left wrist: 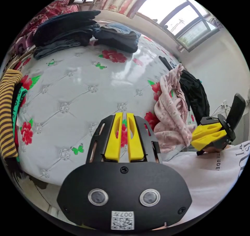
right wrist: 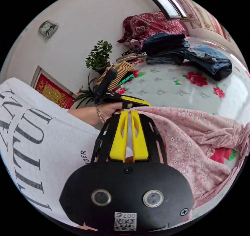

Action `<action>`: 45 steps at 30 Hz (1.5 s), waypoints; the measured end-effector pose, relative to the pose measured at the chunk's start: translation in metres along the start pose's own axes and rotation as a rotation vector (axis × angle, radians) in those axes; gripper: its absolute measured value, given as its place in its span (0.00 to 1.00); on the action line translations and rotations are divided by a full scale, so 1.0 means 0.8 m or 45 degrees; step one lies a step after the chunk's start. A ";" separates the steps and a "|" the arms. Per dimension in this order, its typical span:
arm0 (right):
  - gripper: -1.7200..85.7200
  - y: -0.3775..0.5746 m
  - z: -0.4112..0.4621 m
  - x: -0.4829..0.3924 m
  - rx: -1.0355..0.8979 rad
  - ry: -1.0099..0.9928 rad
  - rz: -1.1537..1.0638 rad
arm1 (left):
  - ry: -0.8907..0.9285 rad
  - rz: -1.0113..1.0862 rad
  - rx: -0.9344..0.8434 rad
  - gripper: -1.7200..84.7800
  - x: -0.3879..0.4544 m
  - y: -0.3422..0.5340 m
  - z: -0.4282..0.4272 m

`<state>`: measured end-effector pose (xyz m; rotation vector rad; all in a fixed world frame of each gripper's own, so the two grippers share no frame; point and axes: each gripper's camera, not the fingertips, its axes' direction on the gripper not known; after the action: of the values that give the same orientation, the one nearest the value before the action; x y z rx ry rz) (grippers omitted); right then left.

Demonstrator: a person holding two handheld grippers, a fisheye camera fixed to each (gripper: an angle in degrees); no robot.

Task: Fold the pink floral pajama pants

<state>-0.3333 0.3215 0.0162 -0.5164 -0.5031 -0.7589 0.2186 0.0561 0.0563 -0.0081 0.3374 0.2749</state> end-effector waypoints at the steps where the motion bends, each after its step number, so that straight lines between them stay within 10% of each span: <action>1: 0.02 0.002 -0.003 0.002 0.014 0.032 0.009 | -0.048 -0.060 0.041 0.03 -0.025 0.011 -0.023; 9: 0.06 0.160 -0.112 0.137 0.267 0.555 0.766 | -0.280 -0.169 0.152 0.08 -0.088 0.087 -0.127; 16: 0.09 0.151 -0.149 0.210 0.161 0.800 0.824 | -0.073 0.096 -0.112 0.15 0.003 0.062 -0.021; 24: 0.04 0.164 -0.052 0.259 -0.037 0.189 0.983 | -0.976 0.460 -0.294 0.01 0.031 -0.031 0.073; 29: 0.03 0.144 -0.010 0.199 -0.130 -0.192 0.666 | -0.574 -0.218 -0.027 0.02 -0.094 -0.098 -0.044; 45: 0.12 -0.006 -0.175 0.417 -0.009 0.663 0.703 | -0.232 0.076 -0.226 0.15 0.093 0.059 0.002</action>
<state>-0.0964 0.0642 0.1090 -0.4147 0.1311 -0.3379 0.2742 0.1217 0.0351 -0.1470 0.1316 0.3614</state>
